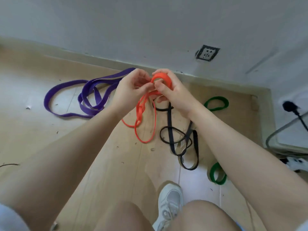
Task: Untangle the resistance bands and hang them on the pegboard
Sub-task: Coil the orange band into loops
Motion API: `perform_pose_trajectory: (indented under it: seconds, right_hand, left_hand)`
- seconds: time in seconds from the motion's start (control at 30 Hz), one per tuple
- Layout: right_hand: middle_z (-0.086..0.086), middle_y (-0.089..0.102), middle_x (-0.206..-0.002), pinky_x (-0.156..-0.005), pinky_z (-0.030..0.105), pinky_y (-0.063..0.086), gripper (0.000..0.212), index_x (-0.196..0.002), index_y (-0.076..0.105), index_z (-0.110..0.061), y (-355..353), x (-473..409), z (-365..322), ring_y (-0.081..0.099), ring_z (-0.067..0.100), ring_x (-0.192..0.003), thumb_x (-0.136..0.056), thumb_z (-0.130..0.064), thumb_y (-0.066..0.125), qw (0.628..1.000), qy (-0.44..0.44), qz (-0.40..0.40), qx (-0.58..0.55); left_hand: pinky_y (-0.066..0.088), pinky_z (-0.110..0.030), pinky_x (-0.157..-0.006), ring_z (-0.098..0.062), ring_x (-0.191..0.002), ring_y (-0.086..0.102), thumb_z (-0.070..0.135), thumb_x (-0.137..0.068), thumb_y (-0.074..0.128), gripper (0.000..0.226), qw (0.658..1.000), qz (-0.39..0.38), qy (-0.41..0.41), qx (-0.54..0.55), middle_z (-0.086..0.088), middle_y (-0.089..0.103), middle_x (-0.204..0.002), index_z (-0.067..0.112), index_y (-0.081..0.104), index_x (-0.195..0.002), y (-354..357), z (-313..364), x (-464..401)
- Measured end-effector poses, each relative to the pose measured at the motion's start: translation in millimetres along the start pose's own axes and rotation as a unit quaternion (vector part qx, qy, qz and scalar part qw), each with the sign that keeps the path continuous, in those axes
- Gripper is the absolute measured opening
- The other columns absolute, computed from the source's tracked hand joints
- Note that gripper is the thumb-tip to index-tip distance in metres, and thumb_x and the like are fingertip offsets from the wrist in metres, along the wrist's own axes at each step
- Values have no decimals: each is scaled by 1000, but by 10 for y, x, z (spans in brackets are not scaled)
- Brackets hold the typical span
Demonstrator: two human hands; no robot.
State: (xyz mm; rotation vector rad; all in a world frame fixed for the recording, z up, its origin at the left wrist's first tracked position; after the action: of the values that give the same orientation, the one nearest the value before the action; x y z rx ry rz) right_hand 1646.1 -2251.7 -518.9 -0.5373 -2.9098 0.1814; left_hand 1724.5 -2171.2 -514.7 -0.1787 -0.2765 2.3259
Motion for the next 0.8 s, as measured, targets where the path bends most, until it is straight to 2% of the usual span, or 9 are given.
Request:
perform_pose_trajectory:
  seconds: [0.07, 0.17, 0.23, 0.33, 0.43, 0.5, 0.6, 0.73, 0.8]
  right_hand:
    - [-5, 56, -87, -59, 18, 48, 5, -100, 51, -25, 22, 48, -156, 59, 7, -70, -97, -22, 49, 1000, -8, 28, 12]
    - [1, 56, -81, -55, 22, 43, 11, -91, 52, -19, 30, 107, -254, 53, 23, -73, -97, -26, 47, 998, 7, 65, 24]
    - [3, 57, -80, -55, 23, 40, 15, -87, 51, -17, 7, 167, -269, 53, 21, -71, -98, -26, 46, 996, 26, 85, -9]
    - [5, 60, -82, -55, 23, 38, 20, -81, 54, -18, -32, 208, -292, 56, 14, -65, -96, -29, 48, 994, 30, 81, -69]
    - [8, 61, -82, -49, 23, 35, 15, -82, 54, -16, -215, 206, -241, 53, 17, -58, -89, -28, 49, 988, 21, 106, -111]
    - [5, 63, -79, -49, 24, 33, 12, -88, 54, -16, -418, 165, -164, 50, 17, -54, -93, -20, 44, 980, 27, 140, -142]
    - [4, 63, -79, -51, 24, 36, 15, -88, 54, -14, -659, 39, 17, 51, 16, -54, -95, -12, 41, 968, 55, 168, -179]
    - [7, 62, -79, -54, 23, 46, 17, -83, 57, -11, -653, -240, 228, 57, 16, -57, -95, -14, 46, 961, 93, 142, -218]
    - [7, 61, -80, -58, 23, 48, 17, -84, 58, -11, -625, -414, 253, 58, 17, -61, -96, -17, 47, 967, 88, 108, -213]
  left_hand:
    - [50, -20, -73, -2, -76, 61, 11, -85, 66, 12, 1000, -17, 20, 0, 9, 63, -81, 20, 57, -84, -24, 66, 15]
    - [48, -23, -70, -2, -76, 59, 15, -88, 62, 9, 998, -47, 34, -18, 13, 61, -81, 17, 54, -84, 27, 79, 97]
    - [48, -18, -67, 3, -72, 61, 18, -91, 58, 12, 998, -60, 18, 17, 15, 61, -81, 12, 48, -93, 104, 37, 181]
    - [53, -32, -85, -11, -93, 66, 22, -93, 54, 27, 991, -112, -2, 75, 9, 64, -96, 21, 42, -117, 296, 1, 229]
    - [52, -29, -88, -11, -97, 66, 18, -92, 54, 27, 976, -171, 7, 136, 7, 68, -99, 26, 50, -118, 499, 75, 187]
    - [53, -22, -80, -6, -88, 66, 16, -93, 53, 20, 978, -157, -7, 138, 9, 69, -90, 27, 58, -109, 517, 16, 121]
    - [54, -24, -77, -2, -79, 63, 20, -96, 48, 21, 986, -148, -24, 79, 14, 66, -81, 30, 60, -110, 563, -109, -15]
    - [50, -20, -77, 2, -80, 62, 19, -94, 51, 24, 992, -119, -44, 14, 15, 64, -87, 28, 58, -116, 511, -258, -213]
    - [52, -27, -83, -5, -86, 63, 19, -92, 54, 24, 994, -101, -50, -4, 11, 66, -92, 28, 59, -114, 454, -351, -305]
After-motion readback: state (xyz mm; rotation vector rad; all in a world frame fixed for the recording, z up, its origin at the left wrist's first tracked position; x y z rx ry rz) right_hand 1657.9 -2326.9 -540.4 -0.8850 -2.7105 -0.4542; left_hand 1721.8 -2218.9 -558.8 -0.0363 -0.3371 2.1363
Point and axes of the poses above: each hand's wrist, its own x-axis away from the middle knuckle, its own y-axis out of the palm, z = x × y, the point moved 10 cm from there along -x, towards the middle knuckle
